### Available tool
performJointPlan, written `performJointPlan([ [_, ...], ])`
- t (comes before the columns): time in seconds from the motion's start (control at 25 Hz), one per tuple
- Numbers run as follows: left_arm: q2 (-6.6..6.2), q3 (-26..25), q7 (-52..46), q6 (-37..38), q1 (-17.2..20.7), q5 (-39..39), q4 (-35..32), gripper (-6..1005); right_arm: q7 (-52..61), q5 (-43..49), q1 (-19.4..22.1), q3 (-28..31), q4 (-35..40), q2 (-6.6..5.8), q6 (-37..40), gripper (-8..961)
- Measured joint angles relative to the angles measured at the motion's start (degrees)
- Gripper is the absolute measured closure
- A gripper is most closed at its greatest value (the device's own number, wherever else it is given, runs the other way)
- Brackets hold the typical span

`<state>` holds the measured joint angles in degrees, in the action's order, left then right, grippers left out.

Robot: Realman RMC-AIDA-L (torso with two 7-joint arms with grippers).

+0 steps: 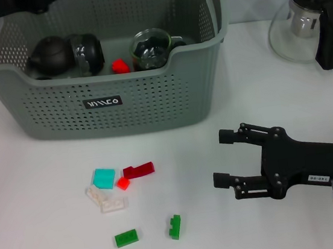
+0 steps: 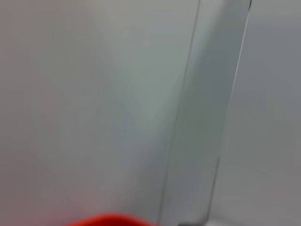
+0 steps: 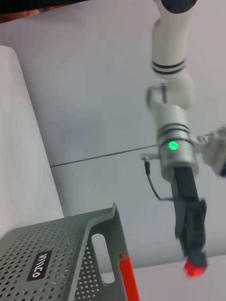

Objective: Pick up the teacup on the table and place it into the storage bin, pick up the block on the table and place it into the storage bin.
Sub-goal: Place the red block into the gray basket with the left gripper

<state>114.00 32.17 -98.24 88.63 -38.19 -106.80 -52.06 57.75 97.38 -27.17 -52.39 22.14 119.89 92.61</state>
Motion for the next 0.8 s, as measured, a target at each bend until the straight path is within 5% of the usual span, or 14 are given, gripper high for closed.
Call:
performJointPlan([
  [0.24,0.83,14.2,-11.7,-10.2,-1.5,-12.3,-12.1,799,0.0,0.0,-0.5,0.0,0.0,0.00,0.0,43],
  [0.36,2.95,20.8,-15.5,-18.1,-2.9,-23.2,-13.9,792,0.0,0.0,-0.4,0.0,0.0,-0.01,0.1,43],
  [0.64,8.79,24.6,-19.5,-30.1,-5.2,-40.8,-11.7,776,0.0,-0.1,-0.4,0.3,0.0,0.06,0.0,43],
  [0.8,9.86,24.6,-20.5,-31.5,-4.9,-40.7,-13.3,766,0.0,0.0,-0.5,0.3,0.0,0.09,0.0,43],
])
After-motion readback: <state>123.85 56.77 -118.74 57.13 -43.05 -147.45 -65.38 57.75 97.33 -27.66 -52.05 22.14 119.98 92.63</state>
